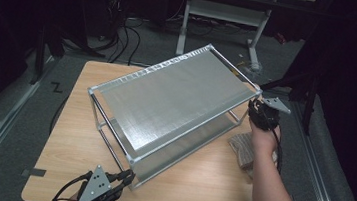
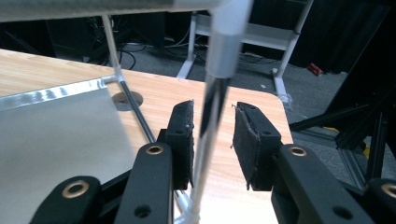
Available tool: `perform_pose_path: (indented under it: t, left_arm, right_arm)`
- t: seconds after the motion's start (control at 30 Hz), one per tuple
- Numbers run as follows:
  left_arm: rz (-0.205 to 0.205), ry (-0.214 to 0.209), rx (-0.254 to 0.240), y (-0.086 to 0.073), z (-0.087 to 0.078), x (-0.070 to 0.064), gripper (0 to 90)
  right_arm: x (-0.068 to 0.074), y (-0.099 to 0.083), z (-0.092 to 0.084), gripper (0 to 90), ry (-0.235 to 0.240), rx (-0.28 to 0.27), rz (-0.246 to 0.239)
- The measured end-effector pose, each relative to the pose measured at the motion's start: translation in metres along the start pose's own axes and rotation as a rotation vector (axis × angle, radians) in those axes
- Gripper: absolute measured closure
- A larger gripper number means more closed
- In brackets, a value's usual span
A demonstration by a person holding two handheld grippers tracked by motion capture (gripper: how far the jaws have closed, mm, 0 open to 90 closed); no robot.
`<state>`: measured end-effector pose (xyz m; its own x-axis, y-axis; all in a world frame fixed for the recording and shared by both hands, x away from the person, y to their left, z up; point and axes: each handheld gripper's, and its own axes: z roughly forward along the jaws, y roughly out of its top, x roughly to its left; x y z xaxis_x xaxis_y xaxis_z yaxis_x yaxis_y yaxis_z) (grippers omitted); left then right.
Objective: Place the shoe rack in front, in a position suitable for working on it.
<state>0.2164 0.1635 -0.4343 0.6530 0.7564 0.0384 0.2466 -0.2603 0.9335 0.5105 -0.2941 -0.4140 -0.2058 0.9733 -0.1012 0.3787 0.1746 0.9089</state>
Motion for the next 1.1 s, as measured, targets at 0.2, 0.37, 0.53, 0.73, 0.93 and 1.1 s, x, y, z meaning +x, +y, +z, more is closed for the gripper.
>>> perform_pose_path:
  t: [0.2,0.37,0.53,0.73,0.93,1.1]
  left_arm:
    - [-0.030,0.012,-0.034,-0.004,-0.009,0.006,71.9]
    - [-0.030,0.027,-0.054,-0.005,-0.005,0.002,58.1]
    - [-0.019,0.028,-0.038,-0.012,0.004,-0.004,49.6]
    - [-0.021,0.023,0.011,-0.029,0.011,-0.002,45.1]
    - [-0.053,0.034,0.010,-0.034,0.015,0.006,39.3]
    - [-0.062,0.048,0.005,-0.034,0.015,0.008,38.0]
  right_arm:
    - [0.005,-0.015,-0.046,60.5,0.065,-0.034,-0.008]
    - [0.006,-0.033,-0.079,58.4,0.120,-0.049,0.031]
    - [0.010,-0.059,-0.118,58.9,0.115,-0.060,0.034]
    - [0.014,-0.090,-0.150,57.7,0.092,-0.058,0.031]
    - [0.018,-0.105,-0.154,54.4,0.124,-0.013,0.012]
    - [0.019,-0.105,-0.154,50.7,0.146,0.001,0.001]
